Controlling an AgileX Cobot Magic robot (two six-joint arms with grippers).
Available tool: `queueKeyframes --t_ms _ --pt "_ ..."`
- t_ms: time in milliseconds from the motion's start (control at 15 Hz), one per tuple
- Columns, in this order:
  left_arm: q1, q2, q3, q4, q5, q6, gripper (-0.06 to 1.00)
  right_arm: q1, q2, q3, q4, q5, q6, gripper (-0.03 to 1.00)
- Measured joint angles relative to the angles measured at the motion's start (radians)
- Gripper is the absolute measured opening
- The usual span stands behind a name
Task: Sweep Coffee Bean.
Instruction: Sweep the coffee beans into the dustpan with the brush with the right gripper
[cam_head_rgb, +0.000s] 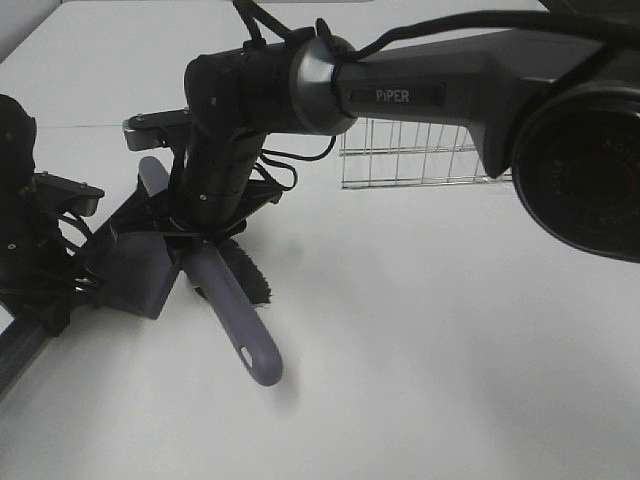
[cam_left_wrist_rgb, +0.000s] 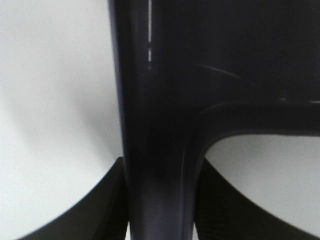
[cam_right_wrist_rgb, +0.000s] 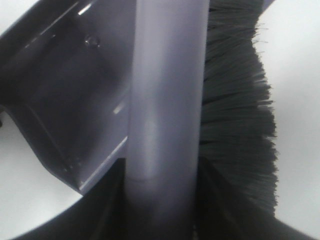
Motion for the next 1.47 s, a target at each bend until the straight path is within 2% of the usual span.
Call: queueKeyframes --t_ms 267,667,1200,1467 --pt "0.000 0.010 -0.008 -0.015 0.015 0.012 0.33 0.000 0.002 0.000 0.117 -0.061 -0.016 0.36" --pt "0.000 0.010 -0.008 -0.016 0.016 0.012 0.33 -0.007 0.005 0.000 0.258 -0.112 -0.133 0.36" --pt "0.000 0.010 -0.008 -0.017 0.016 0.012 0.33 -0.007 0.006 -0.045 0.262 -0.116 -0.230 0.36" --pt "0.000 0.010 -0.008 -0.017 0.017 0.019 0.33 -0.007 -0.041 -0.045 0.182 -0.120 -0.237 0.36"
